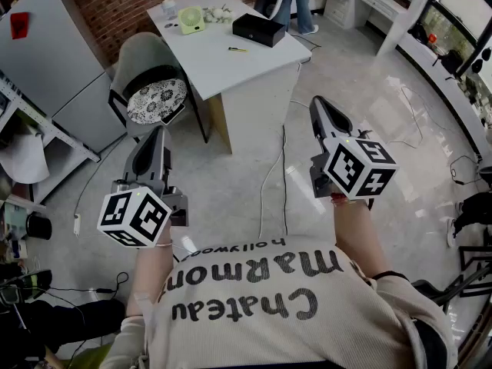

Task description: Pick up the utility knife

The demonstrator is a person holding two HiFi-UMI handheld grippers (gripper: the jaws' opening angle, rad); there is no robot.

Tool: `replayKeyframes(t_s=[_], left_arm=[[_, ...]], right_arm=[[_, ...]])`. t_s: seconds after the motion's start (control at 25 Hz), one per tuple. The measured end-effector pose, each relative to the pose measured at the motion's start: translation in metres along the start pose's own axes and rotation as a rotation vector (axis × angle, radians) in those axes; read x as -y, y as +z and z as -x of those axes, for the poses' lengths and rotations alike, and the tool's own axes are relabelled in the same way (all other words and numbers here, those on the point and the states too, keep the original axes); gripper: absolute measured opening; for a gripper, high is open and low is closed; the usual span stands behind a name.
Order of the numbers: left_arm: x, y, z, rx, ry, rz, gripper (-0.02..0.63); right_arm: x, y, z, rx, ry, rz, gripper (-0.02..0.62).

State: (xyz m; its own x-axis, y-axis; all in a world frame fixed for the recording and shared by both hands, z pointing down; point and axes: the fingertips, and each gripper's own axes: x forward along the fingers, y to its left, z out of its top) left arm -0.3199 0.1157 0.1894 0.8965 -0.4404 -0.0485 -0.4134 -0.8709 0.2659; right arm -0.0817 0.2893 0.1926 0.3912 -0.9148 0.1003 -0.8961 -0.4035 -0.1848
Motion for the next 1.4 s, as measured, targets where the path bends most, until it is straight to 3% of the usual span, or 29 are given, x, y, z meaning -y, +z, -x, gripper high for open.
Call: replayKeyframes(t_s=[0.28, 0.6, 0.76, 1.08, 1.4], left_arm=[[-0.015, 0.003, 0.003, -0.006, -0.018, 0.015, 0.0], [-0.037, -0.034, 0.016, -0.074, -0.064, 0.029, 0.0], [-0.047, -0.051, 0.012, -0.101, -0.073, 0.055, 0.0], [-0.071, -0.073, -0.044, -0.149, -0.004, 0.094, 0.0], [-0.066, -0.06, -0.131, -0.08, 0.072, 0.103, 0.0]], right_arm=[[-0.015, -0.002, 0.0, -0.003, -0.004, 0.005, 0.003], [-0.008, -0.042, 0.014, -0.044, -0.078, 0.028, 0.003], [-0.011, -0.062, 0.002, -0.088, -0.065, 0.035, 0.003], [0.016, -0.077, -0.059, -0.14, -0.035, 0.053, 0.003], [0.058, -0.043, -0.14, -0.098, 0.078, 0.009, 0.003]])
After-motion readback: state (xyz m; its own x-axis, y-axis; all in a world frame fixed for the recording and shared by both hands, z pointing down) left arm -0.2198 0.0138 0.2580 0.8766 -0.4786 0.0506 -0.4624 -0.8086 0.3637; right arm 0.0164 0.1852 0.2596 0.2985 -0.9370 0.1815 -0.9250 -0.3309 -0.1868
